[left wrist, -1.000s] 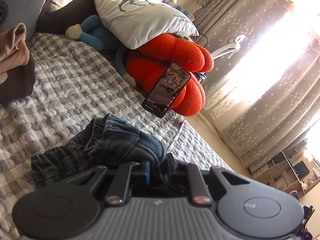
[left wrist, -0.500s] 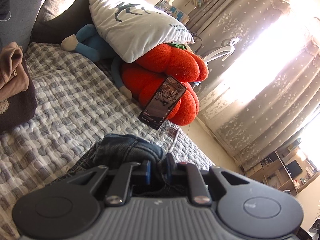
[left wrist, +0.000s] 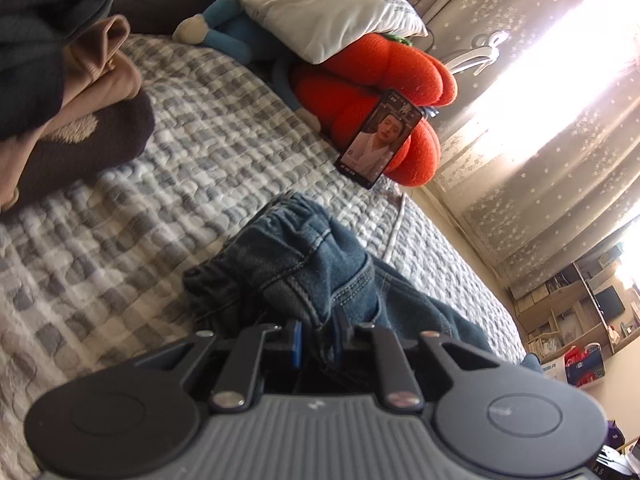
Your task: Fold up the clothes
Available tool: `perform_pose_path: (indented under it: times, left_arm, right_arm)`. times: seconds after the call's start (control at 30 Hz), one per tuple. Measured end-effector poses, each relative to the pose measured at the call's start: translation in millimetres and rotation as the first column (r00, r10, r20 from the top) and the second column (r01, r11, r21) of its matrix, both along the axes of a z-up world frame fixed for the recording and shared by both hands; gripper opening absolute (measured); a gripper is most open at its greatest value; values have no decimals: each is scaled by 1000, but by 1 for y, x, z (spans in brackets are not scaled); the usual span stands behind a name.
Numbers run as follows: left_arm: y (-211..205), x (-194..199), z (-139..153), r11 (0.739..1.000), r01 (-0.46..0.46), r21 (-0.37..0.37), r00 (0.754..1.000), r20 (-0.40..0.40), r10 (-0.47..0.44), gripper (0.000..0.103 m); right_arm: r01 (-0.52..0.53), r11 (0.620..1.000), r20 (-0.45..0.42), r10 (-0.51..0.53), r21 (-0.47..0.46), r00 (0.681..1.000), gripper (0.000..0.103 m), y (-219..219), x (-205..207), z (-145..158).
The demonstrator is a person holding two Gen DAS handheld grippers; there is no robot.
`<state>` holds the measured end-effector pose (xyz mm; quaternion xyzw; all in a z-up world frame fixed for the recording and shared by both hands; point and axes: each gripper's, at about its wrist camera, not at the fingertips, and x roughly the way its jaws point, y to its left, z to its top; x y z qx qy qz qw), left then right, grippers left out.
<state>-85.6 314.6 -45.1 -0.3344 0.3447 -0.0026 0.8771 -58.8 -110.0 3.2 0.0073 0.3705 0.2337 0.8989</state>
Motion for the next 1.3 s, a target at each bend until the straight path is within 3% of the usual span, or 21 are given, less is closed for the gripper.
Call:
perform_pose_path:
  times: [0.27,0.43,0.57,0.63,0.7,0.77,0.87,1.03,1.13,1.2,1.3]
  left_arm:
    - [2,-4,-22,1000,-18,-7,998,-57,18,15]
    - [5,-10,-18,998,-45,-33,998,-42,43,26]
    - [8,-12,-15,996,-63,-62,998,-30,61,27]
    - [6,-10,-14,997,-67,-49,997,-33,65,27]
    - [2,-10,-12,997,-71,-22,997,-32,71,18]
    - [-3,-11,-7,997,-72,11,997,-17,72,16]
    - [-9,-14,3,996,-68,65,998,11,67,15]
    - [-5,-9,-13,994,-62,86,995,-73,69,16]
    - [-4,-14,-8,994,-60,95,995,-77,68,17]
    - [-3,-17,-5,993,-59,101,994,-80,67,24]
    - [-2,-23,1,992,-57,111,994,-84,67,40]
  right_arm:
    - [-6,999,-138,0,-43,990,16,4,-1,-36]
    - [-2,999,-162,-6,-53,987,17,3,1,-46]
    - [43,999,-190,-41,7,981,29,-5,6,-43]
    - [72,996,-211,-60,49,976,30,-12,8,-44]
    - [96,992,-233,-74,84,970,29,-15,9,-47]
    - [101,990,-229,-77,98,970,16,-16,6,-44]
    - [91,991,-207,-70,95,976,16,-14,0,-37]
    - [87,993,-254,-65,77,965,16,-14,6,-47]
    - [80,995,-271,-61,59,961,16,-14,10,-53]
    - [60,997,-264,-45,48,963,20,-14,11,-49]
    - [55,998,-260,-44,33,965,37,-19,12,-43]
